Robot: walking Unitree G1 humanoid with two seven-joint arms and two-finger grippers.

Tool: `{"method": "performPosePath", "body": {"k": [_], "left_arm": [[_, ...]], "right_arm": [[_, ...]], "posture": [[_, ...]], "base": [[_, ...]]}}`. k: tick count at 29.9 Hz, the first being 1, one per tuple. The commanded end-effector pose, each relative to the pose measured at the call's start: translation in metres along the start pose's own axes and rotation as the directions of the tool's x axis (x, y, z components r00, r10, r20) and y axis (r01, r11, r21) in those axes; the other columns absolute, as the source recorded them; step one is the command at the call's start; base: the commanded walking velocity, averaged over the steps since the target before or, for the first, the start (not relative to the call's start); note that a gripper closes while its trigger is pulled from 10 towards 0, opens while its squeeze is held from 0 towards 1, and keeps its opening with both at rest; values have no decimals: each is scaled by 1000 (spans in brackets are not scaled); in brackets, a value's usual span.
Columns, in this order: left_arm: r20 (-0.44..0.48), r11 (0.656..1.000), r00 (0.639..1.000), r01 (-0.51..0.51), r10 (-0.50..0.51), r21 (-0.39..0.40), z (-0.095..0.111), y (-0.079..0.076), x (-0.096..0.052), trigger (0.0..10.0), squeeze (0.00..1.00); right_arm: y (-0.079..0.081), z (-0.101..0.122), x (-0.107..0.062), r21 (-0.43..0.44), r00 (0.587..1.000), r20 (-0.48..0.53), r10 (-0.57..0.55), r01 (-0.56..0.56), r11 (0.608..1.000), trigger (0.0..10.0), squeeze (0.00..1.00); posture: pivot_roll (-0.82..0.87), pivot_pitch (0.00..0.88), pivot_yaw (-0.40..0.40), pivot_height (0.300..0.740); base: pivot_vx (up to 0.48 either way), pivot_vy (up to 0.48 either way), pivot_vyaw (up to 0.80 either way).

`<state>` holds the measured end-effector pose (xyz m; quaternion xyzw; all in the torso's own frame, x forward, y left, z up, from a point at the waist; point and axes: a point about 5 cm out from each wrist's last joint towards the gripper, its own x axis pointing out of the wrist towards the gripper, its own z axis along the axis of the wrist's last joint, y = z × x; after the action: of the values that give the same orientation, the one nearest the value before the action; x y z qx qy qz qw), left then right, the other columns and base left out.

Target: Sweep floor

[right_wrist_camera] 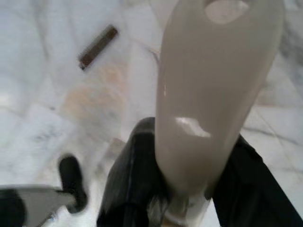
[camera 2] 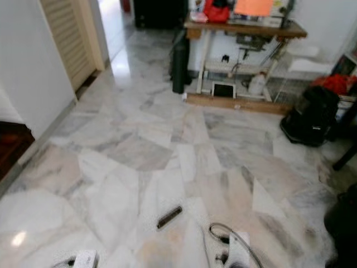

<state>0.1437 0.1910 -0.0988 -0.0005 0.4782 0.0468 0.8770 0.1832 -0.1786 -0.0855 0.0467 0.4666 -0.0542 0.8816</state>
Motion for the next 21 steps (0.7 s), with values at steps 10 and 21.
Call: {"method": "performPosePath", "body": {"k": [10,21], "left_arm": [[7,1000,1000,29,-29,1,2,-9,1,10000,0],[13,1000,1000,23,-23,4,2,-8,1,10000,0]], "right_arm": [[-11,-2,-1,7,1000,-3,-29,29,1000,10000,0],[-12,-2,-1,-2,999,-4,-33,33,999,10000,0]], "posture": [[-103,14,-78,740],[-103,14,-78,740]], "base": [[183,0,0],[0,0,0]]}}
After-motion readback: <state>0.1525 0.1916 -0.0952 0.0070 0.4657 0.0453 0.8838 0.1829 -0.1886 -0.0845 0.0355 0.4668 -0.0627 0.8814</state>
